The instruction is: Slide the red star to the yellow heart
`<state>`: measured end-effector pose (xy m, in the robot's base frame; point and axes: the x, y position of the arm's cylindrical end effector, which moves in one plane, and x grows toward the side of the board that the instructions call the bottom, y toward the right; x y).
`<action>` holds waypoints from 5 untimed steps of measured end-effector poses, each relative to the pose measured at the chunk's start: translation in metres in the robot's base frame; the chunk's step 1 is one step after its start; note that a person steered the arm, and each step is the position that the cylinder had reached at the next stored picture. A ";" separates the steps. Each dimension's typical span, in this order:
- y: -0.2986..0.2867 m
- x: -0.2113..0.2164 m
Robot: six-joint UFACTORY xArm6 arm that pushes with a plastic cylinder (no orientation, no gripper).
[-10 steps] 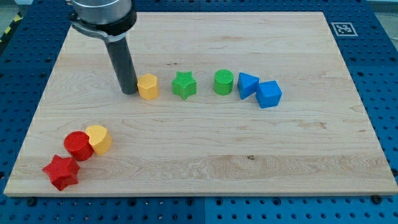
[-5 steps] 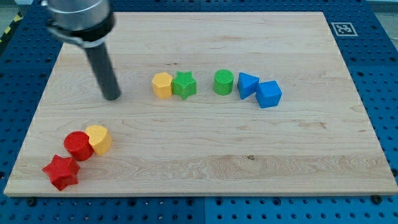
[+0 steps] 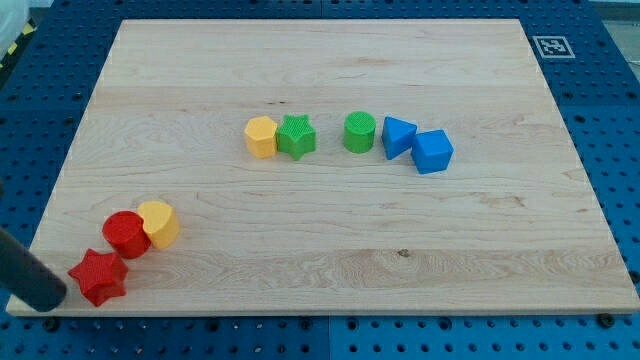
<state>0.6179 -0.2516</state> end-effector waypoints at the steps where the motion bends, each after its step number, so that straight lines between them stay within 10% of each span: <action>1: 0.014 0.000; 5: 0.043 -0.029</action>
